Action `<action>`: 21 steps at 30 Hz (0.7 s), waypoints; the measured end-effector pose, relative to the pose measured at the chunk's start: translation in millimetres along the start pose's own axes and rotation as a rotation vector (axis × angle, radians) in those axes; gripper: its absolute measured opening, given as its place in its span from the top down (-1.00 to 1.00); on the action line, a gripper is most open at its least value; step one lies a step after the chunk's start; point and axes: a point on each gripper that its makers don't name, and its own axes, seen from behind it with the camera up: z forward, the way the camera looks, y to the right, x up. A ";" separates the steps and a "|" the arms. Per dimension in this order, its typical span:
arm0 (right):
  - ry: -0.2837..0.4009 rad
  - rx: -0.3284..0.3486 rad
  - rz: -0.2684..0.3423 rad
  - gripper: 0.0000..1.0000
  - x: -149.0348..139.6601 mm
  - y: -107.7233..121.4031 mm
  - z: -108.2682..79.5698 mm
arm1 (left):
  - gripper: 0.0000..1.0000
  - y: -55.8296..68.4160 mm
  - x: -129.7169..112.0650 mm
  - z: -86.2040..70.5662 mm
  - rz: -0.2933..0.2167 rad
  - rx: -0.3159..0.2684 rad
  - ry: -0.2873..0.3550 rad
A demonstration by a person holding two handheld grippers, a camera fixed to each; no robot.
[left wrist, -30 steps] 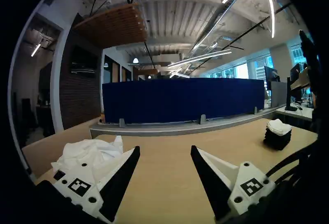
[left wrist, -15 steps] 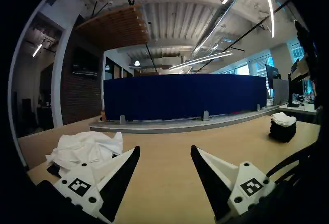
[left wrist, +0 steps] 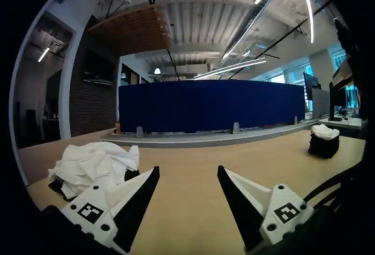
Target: Fold towel
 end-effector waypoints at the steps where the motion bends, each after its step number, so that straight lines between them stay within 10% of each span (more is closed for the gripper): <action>1: -0.001 0.000 -0.001 -1.00 -0.3 -0.4 0.0 | -0.83 -0.1 -0.3 0.4 -0.003 0.000 0.000; 21: 0.042 0.027 0.024 -1.00 14.3 0.5 -4.4 | -0.83 -1.9 -1.7 1.2 -0.029 0.000 -0.002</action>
